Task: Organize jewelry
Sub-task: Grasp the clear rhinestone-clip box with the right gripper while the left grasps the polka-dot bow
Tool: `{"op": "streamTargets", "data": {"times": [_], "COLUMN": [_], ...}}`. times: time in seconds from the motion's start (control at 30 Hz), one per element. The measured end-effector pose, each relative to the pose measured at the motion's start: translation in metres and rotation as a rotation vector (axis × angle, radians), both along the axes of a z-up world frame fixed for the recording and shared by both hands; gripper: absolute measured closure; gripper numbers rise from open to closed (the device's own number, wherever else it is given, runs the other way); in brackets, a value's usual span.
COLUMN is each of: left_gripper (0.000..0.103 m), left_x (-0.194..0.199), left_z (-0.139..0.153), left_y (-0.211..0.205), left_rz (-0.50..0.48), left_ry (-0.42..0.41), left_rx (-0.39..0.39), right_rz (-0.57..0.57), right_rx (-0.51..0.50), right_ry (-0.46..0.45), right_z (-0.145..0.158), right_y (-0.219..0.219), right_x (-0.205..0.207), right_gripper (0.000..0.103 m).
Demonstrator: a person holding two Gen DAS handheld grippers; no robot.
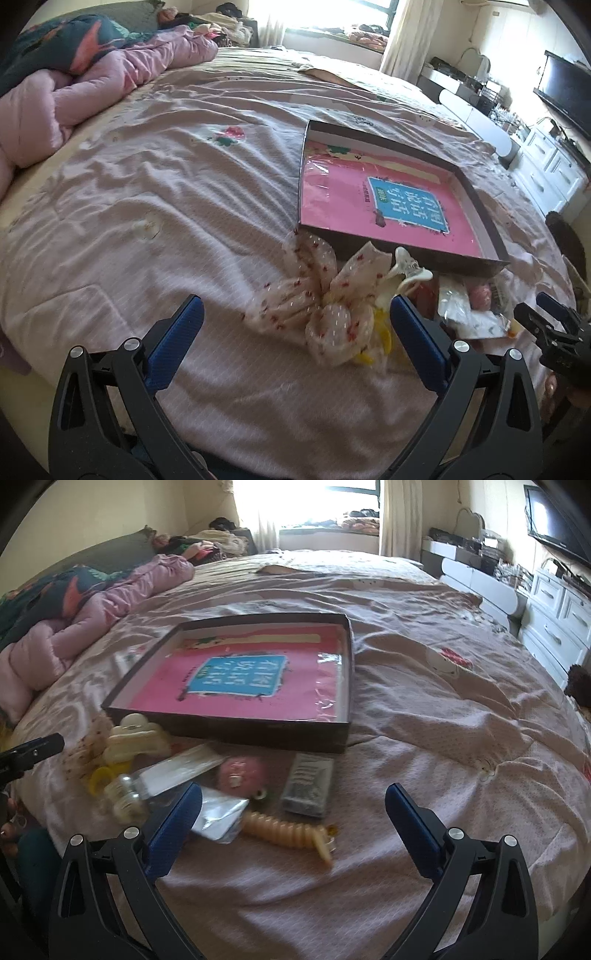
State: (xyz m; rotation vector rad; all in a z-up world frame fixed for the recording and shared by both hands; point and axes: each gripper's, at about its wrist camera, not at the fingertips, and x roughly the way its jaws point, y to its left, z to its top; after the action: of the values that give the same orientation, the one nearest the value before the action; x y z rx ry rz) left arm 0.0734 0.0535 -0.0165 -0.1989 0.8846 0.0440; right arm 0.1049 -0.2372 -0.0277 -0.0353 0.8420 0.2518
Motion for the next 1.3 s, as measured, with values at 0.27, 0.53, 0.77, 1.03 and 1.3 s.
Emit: {"op": "streamTargets", "data": {"times": [0.27,0.53,0.77,1.03,1.3], "left_gripper": [0.021,0.044,0.077,0.103,0.103], "left_x": [0.023,0.031,0.039,0.03,0.026], "left_z": [-0.019,-0.026,-0.028,-0.013,-0.001], "left_y": [-0.002,0.005,0.004,0.003,0.007], "left_rz": [-0.044,-0.076,-0.118,-0.138,-0.137], "left_ry": [0.071,0.072,0.076,0.043,0.029], "left_rx": [0.005,-0.052,-0.122,-0.135,-0.137], "right_rz": [-0.026,0.007,0.017,0.011,-0.029], "right_rx": [0.027,0.036,0.05,0.065,0.083], "right_ry": [0.065,0.133,0.15,0.119,0.085], "right_z": [-0.018,-0.034,-0.041,-0.034,-0.021], "right_y": [-0.014,-0.006,-0.007,-0.022,-0.046], "right_x": [0.022,0.037,0.044,0.038,0.032], "right_gripper": [0.015,0.043,0.066,0.072,0.072]}}
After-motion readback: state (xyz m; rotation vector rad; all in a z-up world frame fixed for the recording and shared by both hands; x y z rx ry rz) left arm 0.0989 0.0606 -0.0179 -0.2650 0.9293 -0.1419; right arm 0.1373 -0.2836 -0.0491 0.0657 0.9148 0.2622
